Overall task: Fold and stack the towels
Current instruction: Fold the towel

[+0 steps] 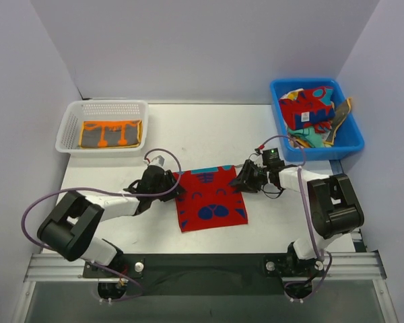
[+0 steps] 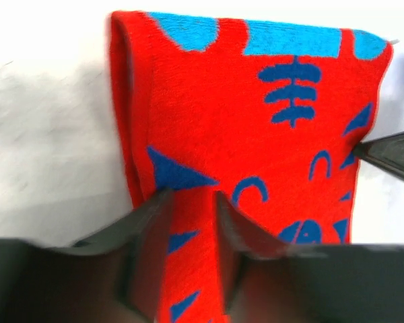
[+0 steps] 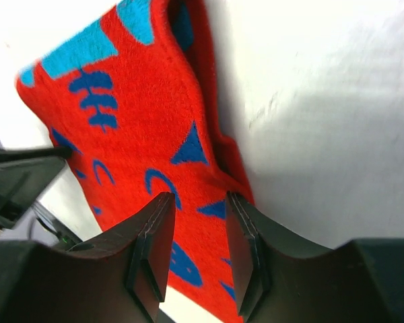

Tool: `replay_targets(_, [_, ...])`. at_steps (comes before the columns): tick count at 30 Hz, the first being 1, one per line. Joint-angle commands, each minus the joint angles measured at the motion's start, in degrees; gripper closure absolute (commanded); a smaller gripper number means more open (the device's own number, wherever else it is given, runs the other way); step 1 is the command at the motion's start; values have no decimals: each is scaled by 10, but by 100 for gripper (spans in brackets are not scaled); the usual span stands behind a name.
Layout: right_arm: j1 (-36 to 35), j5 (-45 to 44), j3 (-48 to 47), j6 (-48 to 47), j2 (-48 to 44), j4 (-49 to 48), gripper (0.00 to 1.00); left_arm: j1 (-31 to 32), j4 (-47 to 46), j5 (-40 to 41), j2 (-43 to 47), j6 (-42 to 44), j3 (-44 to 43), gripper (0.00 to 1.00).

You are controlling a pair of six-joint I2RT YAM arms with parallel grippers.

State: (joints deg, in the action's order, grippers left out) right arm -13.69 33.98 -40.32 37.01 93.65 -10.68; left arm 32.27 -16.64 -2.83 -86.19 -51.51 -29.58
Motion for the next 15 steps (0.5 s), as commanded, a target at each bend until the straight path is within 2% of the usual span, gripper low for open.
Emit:
replay_targets(1, [-19,-5,-13,-56,-41,92,63,-1,91,49,59,35,8,53])
replay_targets(5, [-48,-16,-92,-126,-62,167,61,-5,187,71,101,119,-84,34])
replay_targets(7, [-48,-16,-118,-173,-65,190,60,-9,216,84,101,171,-114,28])
replay_targets(11, [-38,-39,-183,-255,-46,221,56,-44,260,64,64,261,-187,26])
replay_targets(15, [-36,-37,-248,-335,-5,240,53,-69,286,40,-19,330,-264,28])
